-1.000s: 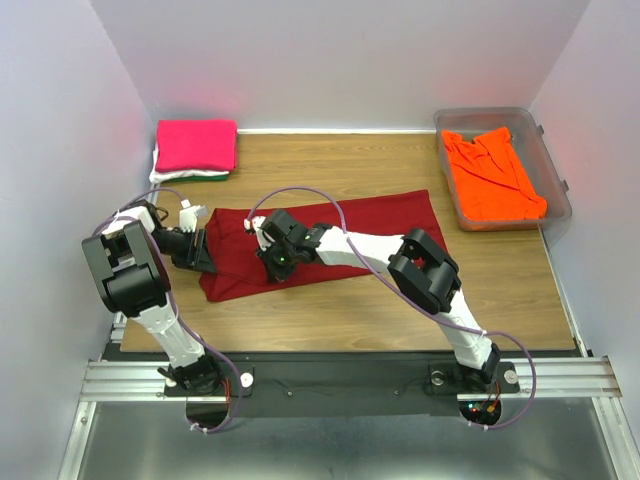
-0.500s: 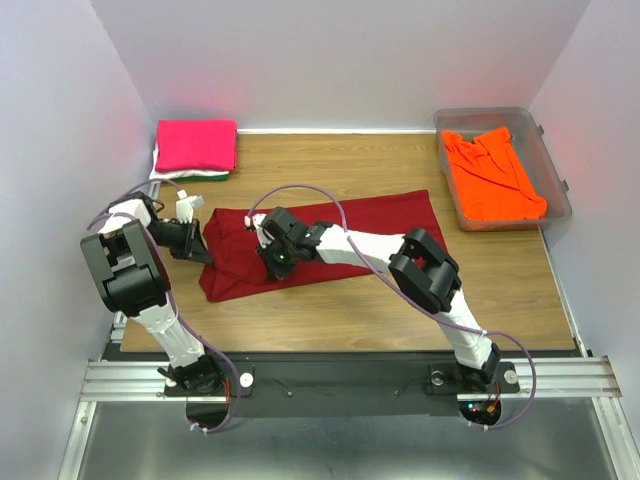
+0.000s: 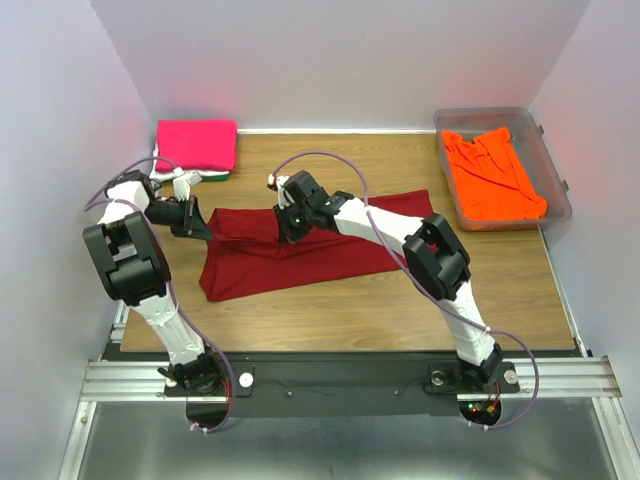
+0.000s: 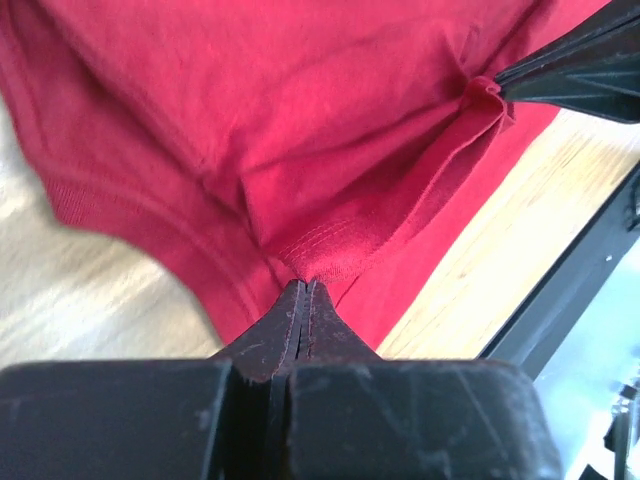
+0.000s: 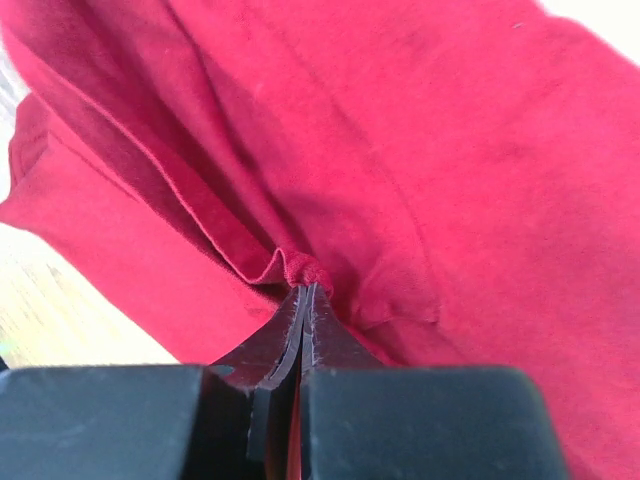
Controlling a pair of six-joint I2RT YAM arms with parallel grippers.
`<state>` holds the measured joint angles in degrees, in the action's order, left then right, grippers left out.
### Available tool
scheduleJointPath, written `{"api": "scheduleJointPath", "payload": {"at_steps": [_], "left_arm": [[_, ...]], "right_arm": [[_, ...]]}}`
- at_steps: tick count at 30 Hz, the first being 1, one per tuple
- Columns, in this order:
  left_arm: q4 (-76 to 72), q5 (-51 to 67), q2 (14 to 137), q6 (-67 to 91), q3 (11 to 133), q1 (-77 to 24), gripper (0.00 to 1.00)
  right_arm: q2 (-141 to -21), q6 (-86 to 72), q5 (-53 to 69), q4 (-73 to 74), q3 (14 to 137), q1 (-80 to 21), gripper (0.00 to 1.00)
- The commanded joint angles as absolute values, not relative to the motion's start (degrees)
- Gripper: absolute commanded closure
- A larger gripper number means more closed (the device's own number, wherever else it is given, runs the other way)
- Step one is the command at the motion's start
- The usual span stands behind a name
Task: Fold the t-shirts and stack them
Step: Fold the tshirt
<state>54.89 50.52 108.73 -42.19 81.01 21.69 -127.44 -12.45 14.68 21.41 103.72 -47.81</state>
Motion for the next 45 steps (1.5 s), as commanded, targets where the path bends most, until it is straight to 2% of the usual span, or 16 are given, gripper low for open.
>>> {"api": "scheduleJointPath", "payload": {"at_steps": [1,8,14,16,17,18,20,21,22,24,28,32,40,45], "left_arm": [[55.02,53.26,109.77,-39.2,85.34,19.87,1.0],[50.73,54.05,112.94,-33.59,89.73,18.46,1.0],[45.98,54.49,114.87,-29.45,90.97,17.67,1.0],[44.3,54.49,114.87,-27.35,90.88,17.4,0.9],[42.99,54.49,115.05,-26.81,90.97,17.32,0.82],[42.46,54.67,115.14,-26.28,91.05,17.23,0.66],[41.23,54.58,114.88,-24.88,91.14,17.14,0.47],[40.87,54.49,114.53,-24.79,91.14,17.23,0.46],[40.0,54.32,113.22,-24.44,91.06,17.31,0.45],[38.15,52.74,111.19,-23.47,89.04,17.23,0.45],[37.88,50.11,105.65,-25.13,85.35,16.88,0.48],[39.2,42.47,99.52,-28.65,78.34,13.63,0.5],[34.46,28.49,93.08,-30.24,64.79,4.41,0.51],[30.68,21.36,95.09,-28.31,60.47,1.32,0.65]], "right_arm": [[-125.86,-12.92,15.21,20.39,107.39,-46.68,0.99],[-128.32,-11.26,14.24,20.57,112.49,-44.03,0.99],[-129.2,-10.55,11.26,20.74,112.24,-43.77,0.99],[-129.11,-10.63,8.89,20.74,111.89,-43.77,0.99],[-129.11,-10.63,8.36,20.74,111.8,-43.68,0.93],[-128.94,-10.63,7.57,20.74,111.62,-43.51,0.88],[-128.76,-10.55,5.54,20.74,111.71,-43.33,0.62],[-128.24,-10.46,5.02,20.74,111.71,-43.16,0.57],[-127.88,-10.11,3.79,20.74,111.62,-42.63,0.47],[-127.27,-9.15,3.34,20.83,111.62,-41.93,0.45],[-122.28,-6.6,5.78,21.09,108.47,-38.25,0.45],[-116.3,-2.99,9.22,24.86,101.0,-33.94,0.48],[-106.44,8.77,12.57,34.09,82.82,-19.27,0.49],[-106.61,14.75,10.29,35.95,77.61,-15.73,0.51]]}}
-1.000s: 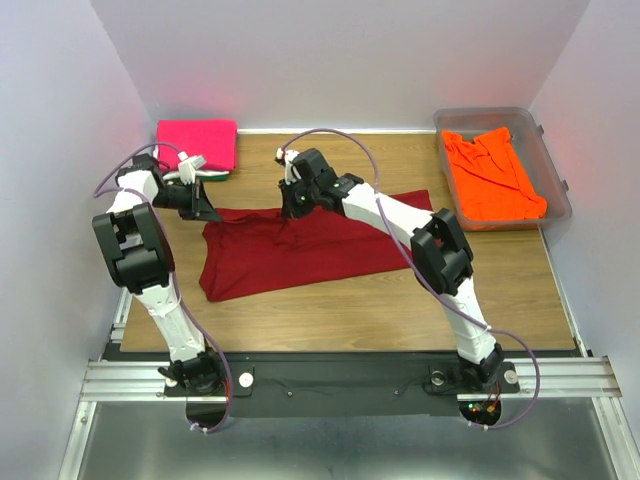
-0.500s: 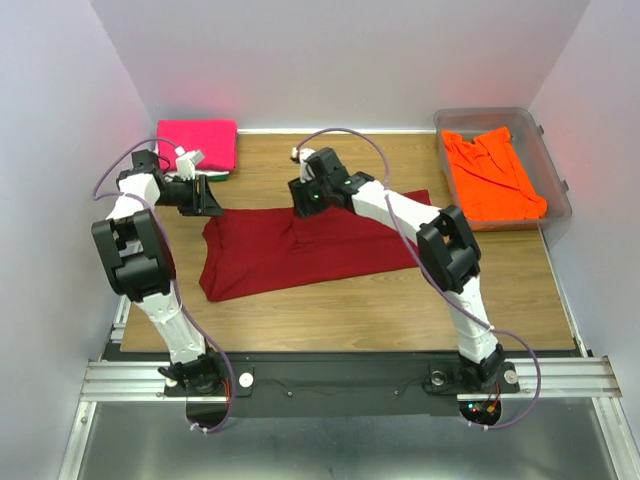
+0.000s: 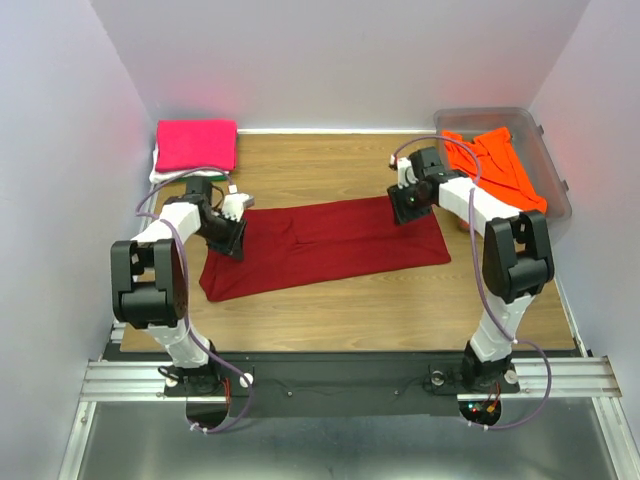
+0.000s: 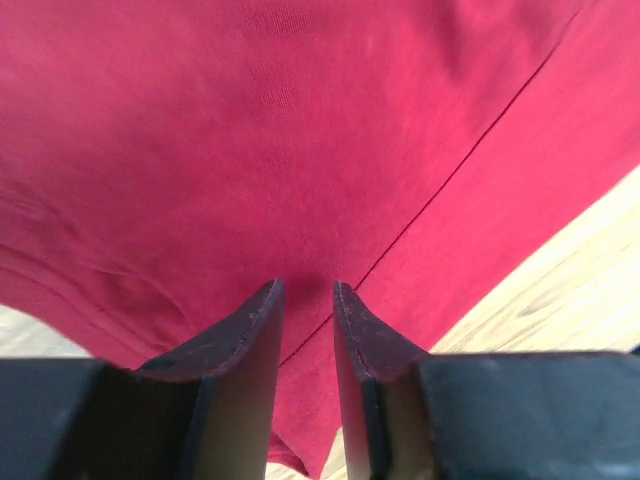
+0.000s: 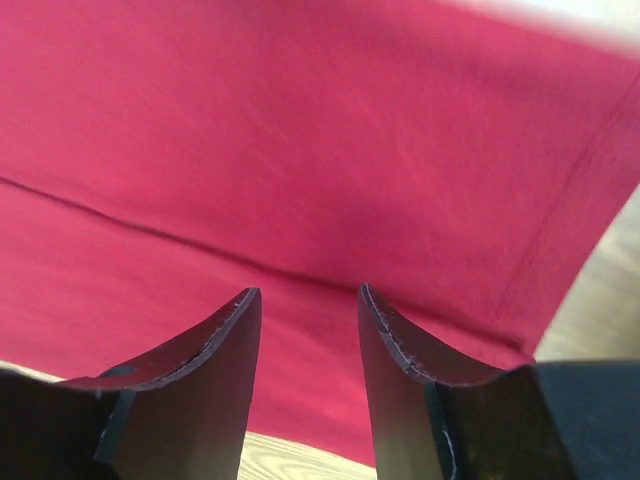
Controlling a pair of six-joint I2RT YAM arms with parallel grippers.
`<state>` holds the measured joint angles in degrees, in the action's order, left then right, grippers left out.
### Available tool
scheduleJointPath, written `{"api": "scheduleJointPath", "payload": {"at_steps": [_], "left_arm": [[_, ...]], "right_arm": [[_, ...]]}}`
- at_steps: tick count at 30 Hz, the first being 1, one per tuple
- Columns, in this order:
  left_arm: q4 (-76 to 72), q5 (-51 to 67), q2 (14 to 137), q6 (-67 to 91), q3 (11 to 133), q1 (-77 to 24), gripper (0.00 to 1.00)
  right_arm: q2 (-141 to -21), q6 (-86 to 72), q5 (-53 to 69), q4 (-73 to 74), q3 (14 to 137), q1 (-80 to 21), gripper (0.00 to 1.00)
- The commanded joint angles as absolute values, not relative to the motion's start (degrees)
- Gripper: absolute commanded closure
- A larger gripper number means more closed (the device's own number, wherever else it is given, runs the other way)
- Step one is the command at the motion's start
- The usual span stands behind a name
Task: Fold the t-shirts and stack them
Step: Fold the tshirt
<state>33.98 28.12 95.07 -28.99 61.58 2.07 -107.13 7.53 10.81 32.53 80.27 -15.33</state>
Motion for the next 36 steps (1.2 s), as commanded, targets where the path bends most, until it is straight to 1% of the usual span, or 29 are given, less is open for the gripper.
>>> {"api": "scheduleJointPath", "payload": {"at_steps": [1,2,5,10,11,13,14,15,16,17,19,20,21,23,25,26,27,29,30,32,33,35,36], "left_arm": [[30.41,20.92,95.79,-28.04,60.47,1.32,0.68],[29.71,20.48,96.93,-27.52,60.56,1.32,0.71],[28.92,18.9,100.09,-27.16,61.34,1.14,0.73],[29.0,15.91,107.65,-28.3,69.15,0.88,0.78],[30.05,15.3,111.06,-28.82,73.43,0.79,0.8],[31.46,14.94,114.5,-29.26,78.55,0.27,0.8],[33.03,14.42,117.91,-29.79,84.75,0.18,0.8],[33.83,14.33,119.6,-30.06,88.03,-0.52,0.8],[34.79,14.67,121.27,-30.41,91.81,-2.7,0.8],[36.63,15.37,124.42,-30.85,99.68,-3.68,0.79],[38.49,16.34,127.43,-30.41,108.5,-5.27,0.77],[40.15,17.48,129.79,-29.19,116.81,-6.32,0.72],[40.69,17.75,130.6,-27.96,120.55,-6.5,0.7],[42.7,19.07,131.48,-26.2,128.01,-6.59,0.66],[42.28,20.21,129.65,-24.18,127.71,-6.59,0.66],[40.45,20.56,126.16,-23.3,126.05,-6.59,0.66],[39.12,21.44,124.12,-21.38,120.64,-6.59,0.66],[35.36,22.41,118.08,-19.08,114.2,-6.59,0.67],[34.64,23.28,116.56,-17.77,108.6,-6.68,0.69],[34.01,24.43,113.47,-15.04,101.82,-6.68,0.73],[33.49,24.78,112.51,-14.07,99.43,-6.68,0.78],[32.79,24.0,111.27,-12.4,95.47,-6.77,0.8],[31.91,23.47,110.05,-12.13,91.71,-6.77,0.83]], "right_arm": [[-107.22,15.37,9.76,36.03,77.0,-15.65,0.52],[-107.66,15.55,8.89,36.12,76.3,-15.56,0.53],[-109.5,16.61,8.35,36.47,74.63,-15.56,0.55],[-109.69,16.0,9.75,39.28,71.03,-15.64,0.59],[-108.64,15.65,11.06,40.51,68.67,-15.56,0.6],[-107.32,15.47,13.26,41.91,65.84,-15.9,0.62],[-105.57,15.47,17.01,43.05,64.79,-16.26,0.63],[-103.99,15.82,19.49,44.11,63.38,-17.13,0.62],[-102.5,16.08,21.25,45.51,61.63,-20.36,0.63],[-98.74,16.69,24.92,46.22,60.92,-22.48,0.62],[-95.73,16.35,28.55,47.1,60.47,-29.23,0.62],[-94.49,15.74,31.96,47.28,61.34,-30.4,0.62],[-93.87,14.95,33.73,47.72,62.39,-30.58,0.62],[-93.78,13.71,32.01,50.09,67.38,-30.24,0.62],[-93.87,15.64,30.51,52.55,70.65,-28.84,0.62],[-93.35,15.91,29.28,52.65,71.62,-26.83,0.62],[-93.34,16.52,28.57,52.56,73.11,-25.94,0.62],[-94.3,19.15,24.72,52.21,73.83,-24.7,0.62],[-95.0,20.12,23.48,52.03,74.18,-24.52,0.62],[-97.11,21.53,20.75,50.46,74.09,-23.73,0.64],[-97.64,21.88,19.87,49.75,73.92,-23.47,0.64],[-99.22,22.24,17.94,47.74,73.48,-22.59,0.65],[-100.01,22.41,16.28,47.38,73.48,-22.33,0.67]]}}
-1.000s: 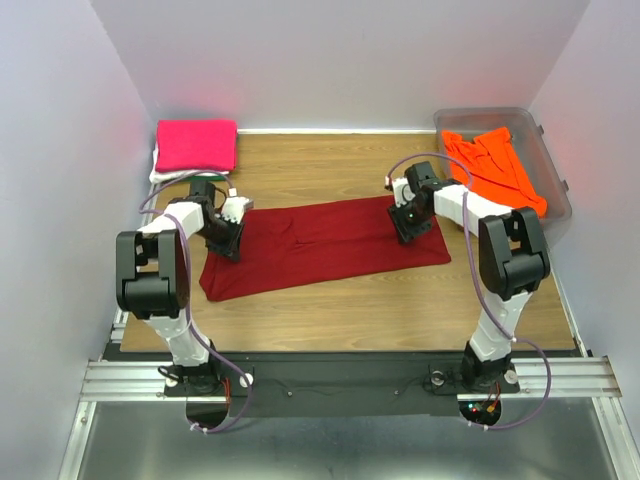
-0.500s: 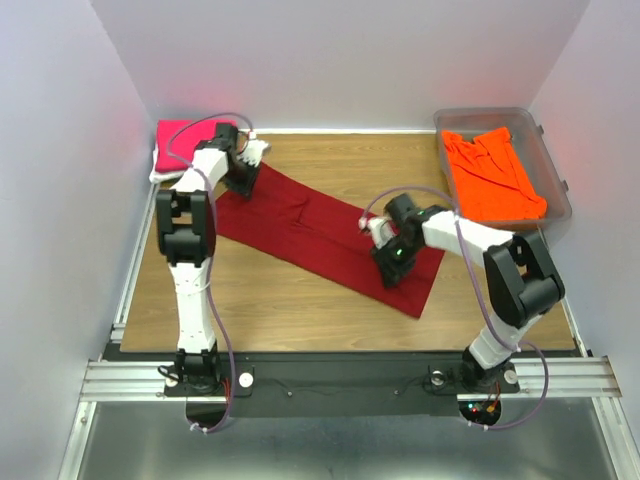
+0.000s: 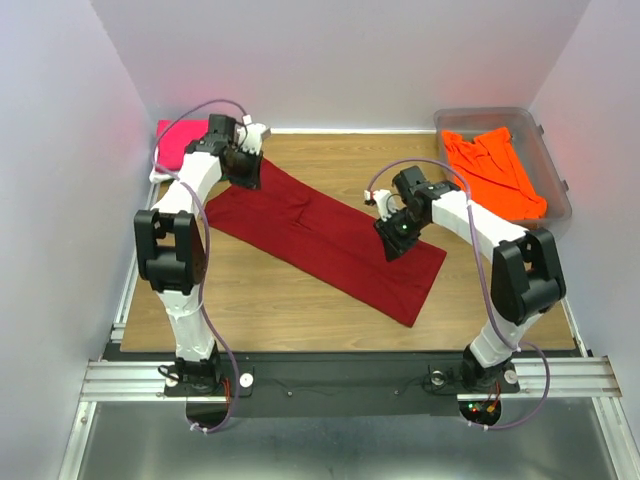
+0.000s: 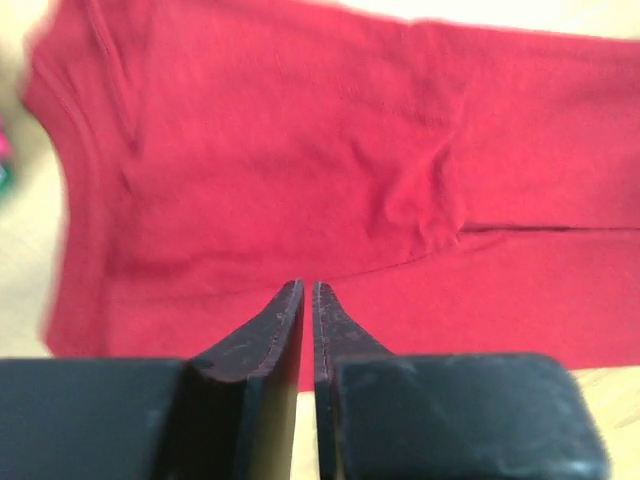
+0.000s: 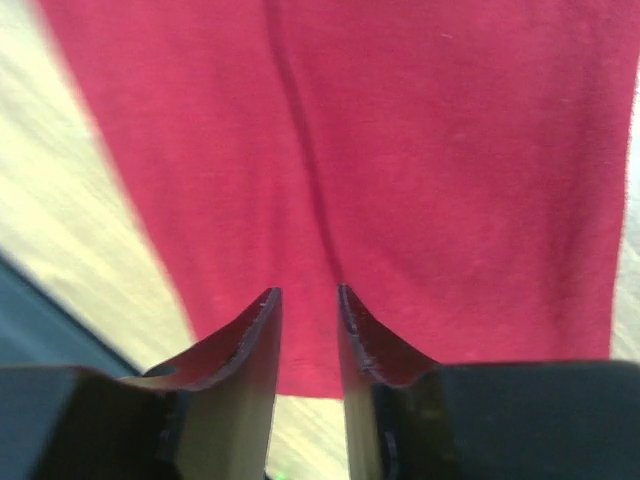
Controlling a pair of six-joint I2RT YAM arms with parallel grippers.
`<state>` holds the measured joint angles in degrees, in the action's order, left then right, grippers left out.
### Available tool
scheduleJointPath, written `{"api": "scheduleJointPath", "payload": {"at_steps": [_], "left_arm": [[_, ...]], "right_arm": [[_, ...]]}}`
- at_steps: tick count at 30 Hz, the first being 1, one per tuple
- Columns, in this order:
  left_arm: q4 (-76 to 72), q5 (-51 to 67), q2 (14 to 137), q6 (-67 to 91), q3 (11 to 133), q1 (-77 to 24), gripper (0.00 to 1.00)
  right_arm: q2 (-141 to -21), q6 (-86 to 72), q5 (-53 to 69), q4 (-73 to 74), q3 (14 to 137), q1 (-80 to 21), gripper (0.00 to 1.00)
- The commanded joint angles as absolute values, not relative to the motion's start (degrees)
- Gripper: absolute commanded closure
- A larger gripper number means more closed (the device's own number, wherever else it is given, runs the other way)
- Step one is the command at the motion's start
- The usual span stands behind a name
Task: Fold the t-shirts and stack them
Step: Fold the tshirt
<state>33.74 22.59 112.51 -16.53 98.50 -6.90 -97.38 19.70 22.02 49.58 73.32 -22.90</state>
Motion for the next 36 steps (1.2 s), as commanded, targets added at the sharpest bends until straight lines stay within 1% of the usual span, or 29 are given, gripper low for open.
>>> {"api": "scheduleJointPath", "payload": {"at_steps": [1,6,8,13,17,18,20,21,23,24,25,26,27,29,30,32,33,35,36], "left_arm": [[30.51,21.64,109.0,-11.35,88.28,-6.77,0.84],[29.53,16.53,109.59,-10.72,84.03,-6.77,0.94],[29.62,14.42,111.34,-11.07,83.85,-6.94,0.95],[30.06,11.87,117.25,-12.65,86.56,-8.52,0.96],[31.2,11.69,124.87,-13.09,94.81,-10.54,0.96],[32.33,11.86,128.63,-13.1,100.23,-11.59,0.97],[34.96,11.95,134.43,-13.88,106.67,-12.65,0.98],[36.02,12.3,136.47,-14.41,110.18,-13.27,0.99],[38.57,13.53,141.38,-15.72,124.03,-14.06,0.98],[39.71,13.54,143.07,-16.34,127.93,-14.15,0.97],[40.77,15.88,144.48,-16.61,131.45,-14.06,0.95],[40.78,16.08,146.15,-16.61,134.53,-14.06,0.93],[40.26,17.13,146.25,-16.44,138.04,-14.06,0.83],[37.63,17.67,144.68,-16.26,137.82,-14.06,0.74],[33.88,17.93,141.54,-16.09,135.12,-14.06,0.66],[29.56,18.72,135.74,-15.38,131.94,-14.06,0.57],[28.23,18.89,133.62,-14.77,128.01,-14.06,0.49],[26.03,19.42,129.31,-13.72,123.77,-13.98,0.44],[24.01,19.6,125.63,-12.67,121.57,-13.97,0.38]], "right_arm": [[-101.59,22.67,15.13,46.68,73.39,-21.8,0.69],[-104.94,22.5,13.71,45.62,70.5,-21.62,0.74],[-105.56,22.15,15.11,45.7,67.61,-21.62,0.76],[-106.08,22.32,19.07,48.43,62.85,-22.32,0.76],[-105.73,22.23,24.42,51.06,60.21,-24.6,0.76],[-106.17,21.98,25.65,52.37,61.25,-25.48,0.76],[-106.7,21.62,28.63,53.35,62.05,-27.24,0.76],[-106.96,21.45,32.05,53.61,62.57,-28.03,0.75],[-108.54,19.87,36.62,53.26,64.5,-31.8,0.72],[-109.15,19.6,38.56,53.09,65.47,-33.3,0.71],[-109.6,18.12,40.15,51.61,66.35,-36.36,0.68],[-109.6,17.24,43.12,50.63,68.79,-37.78,0.63],[-109.6,16.36,44.63,49.84,70.12,-38.84,0.6],[-109.25,13.98,47.88,48.43,73.81,-39.46,0.55],[-109.07,13.45,49.12,48.51,78.0,-39.29,0.55],[-107.07,13.44,48.87,48.52,81.28,-38.15,0.54],[-106.44,13.53,48.52,48.25,84.43,-37.36,0.54],[-106.26,12.92,47.21,47.11,87.7,-33.86,0.54],[-107.13,12.48,45.72,46.5,89.19,-32.36,0.54]]}}
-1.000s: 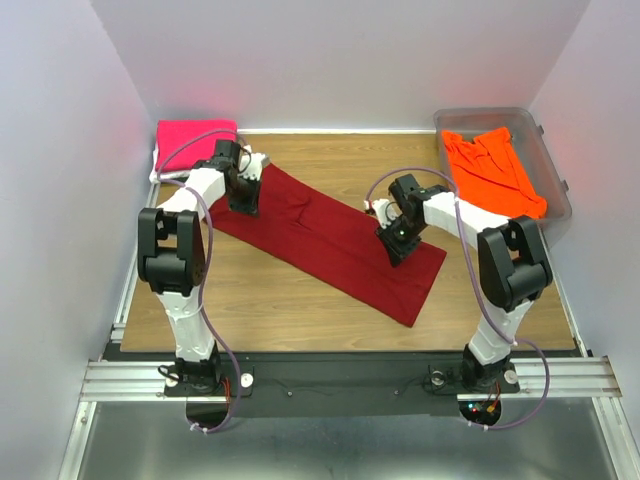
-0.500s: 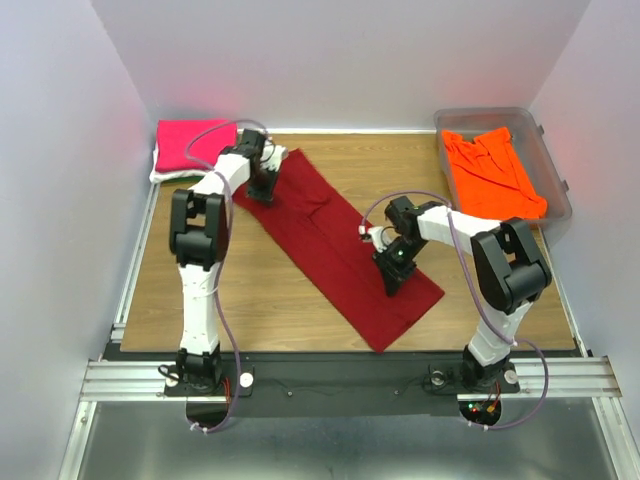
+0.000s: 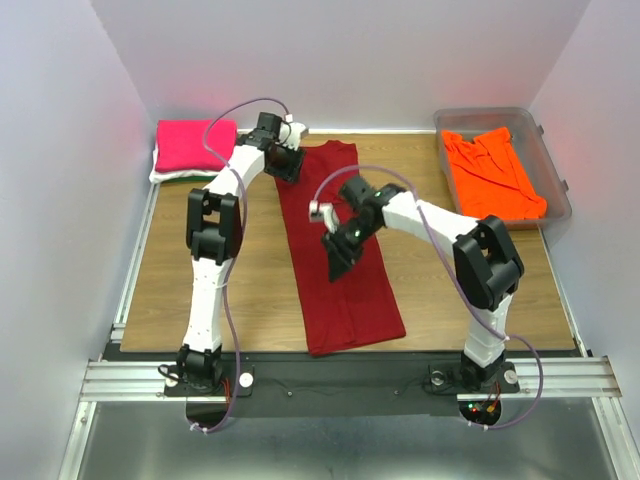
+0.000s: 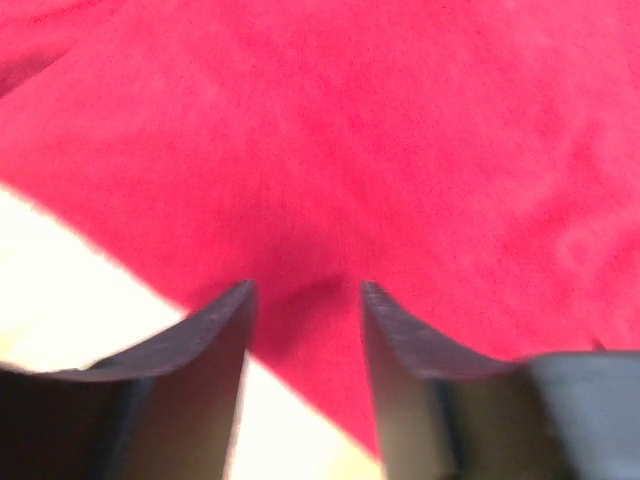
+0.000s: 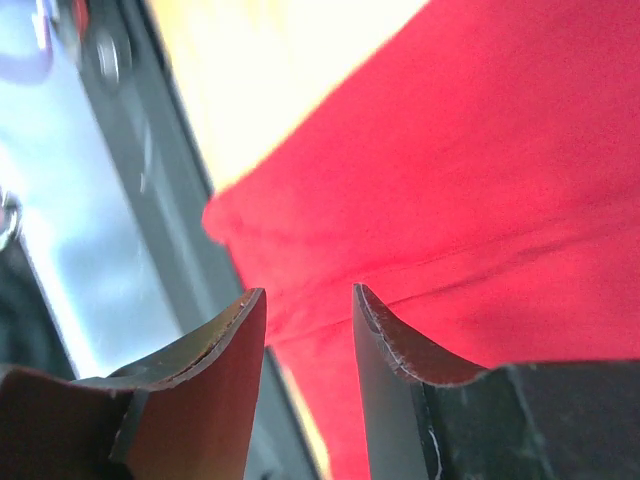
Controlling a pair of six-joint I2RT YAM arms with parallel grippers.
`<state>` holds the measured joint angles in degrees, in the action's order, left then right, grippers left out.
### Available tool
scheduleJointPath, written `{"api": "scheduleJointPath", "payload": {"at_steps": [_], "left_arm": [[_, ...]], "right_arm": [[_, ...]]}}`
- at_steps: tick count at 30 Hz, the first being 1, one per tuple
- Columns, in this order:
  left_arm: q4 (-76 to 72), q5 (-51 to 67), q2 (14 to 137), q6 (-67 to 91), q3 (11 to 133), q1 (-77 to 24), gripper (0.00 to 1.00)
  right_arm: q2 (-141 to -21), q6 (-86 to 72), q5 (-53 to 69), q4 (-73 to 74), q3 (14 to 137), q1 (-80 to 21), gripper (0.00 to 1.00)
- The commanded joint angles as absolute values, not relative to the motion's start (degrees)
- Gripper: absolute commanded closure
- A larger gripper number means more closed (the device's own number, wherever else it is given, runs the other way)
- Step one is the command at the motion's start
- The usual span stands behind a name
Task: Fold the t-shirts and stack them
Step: Fold the tshirt
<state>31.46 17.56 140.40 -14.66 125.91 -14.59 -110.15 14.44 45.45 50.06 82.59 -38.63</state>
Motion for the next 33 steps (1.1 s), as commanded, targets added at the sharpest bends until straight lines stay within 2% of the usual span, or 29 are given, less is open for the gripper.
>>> {"api": "scheduleJointPath", "payload": {"at_steps": [1,3,6,7,8,9,11,13,19,24,33], "left_arm": [[23.04,20.03,123.86,-11.7,117.29,-13.89,0.19],[21.37,21.44,119.99,-9.06,113.75,-13.8,0.12],[18.47,25.04,116.47,-4.58,106.63,-13.27,0.11],[17.33,27.49,115.67,-3.7,102.87,-13.1,0.35],[15.49,28.38,114.79,-3.0,101.35,-13.01,0.48],[15.03,29.43,114.61,-1.6,99.16,-13.01,0.68],[14.85,30.06,115.31,-0.88,98.53,-13.01,0.83],[14.77,30.14,116.01,-0.35,97.91,-12.92,0.88],[14.59,32.78,120.32,1.3,98.26,-12.75,0.9],[15.81,30.59,126.45,1.23,101.24,-12.83,0.9],[23.64,27.07,141.22,-1.14,118.11,-12.48,0.9]], "right_arm": [[-107.75,11.78,44.92,45.36,91.91,-30.78,0.54],[-109.85,8.45,42.03,41.06,94.47,-26.29,0.55],[-115.56,6.42,37.38,37.01,102.11,-23.3,0.56],[-118.8,6.24,36.57,36.31,103.96,-23.2,0.57],[-120.22,5.54,35.69,34.65,107.72,-23.03,0.57],[-121.89,4.93,34.2,33.58,109.41,-23.03,0.58],[-126.18,3.53,31.92,30.34,113.79,-22.94,0.6],[-129.88,1.94,30.16,26.48,116.0,-22.85,0.61],[-136.49,0.18,24.54,16.81,120.93,-22.76,0.62],[-141.67,-4.39,18.56,12.57,123.31,-21.98,0.64],[-146.95,-13.0,12.66,11.6,122.08,-16.53,0.68]]}}
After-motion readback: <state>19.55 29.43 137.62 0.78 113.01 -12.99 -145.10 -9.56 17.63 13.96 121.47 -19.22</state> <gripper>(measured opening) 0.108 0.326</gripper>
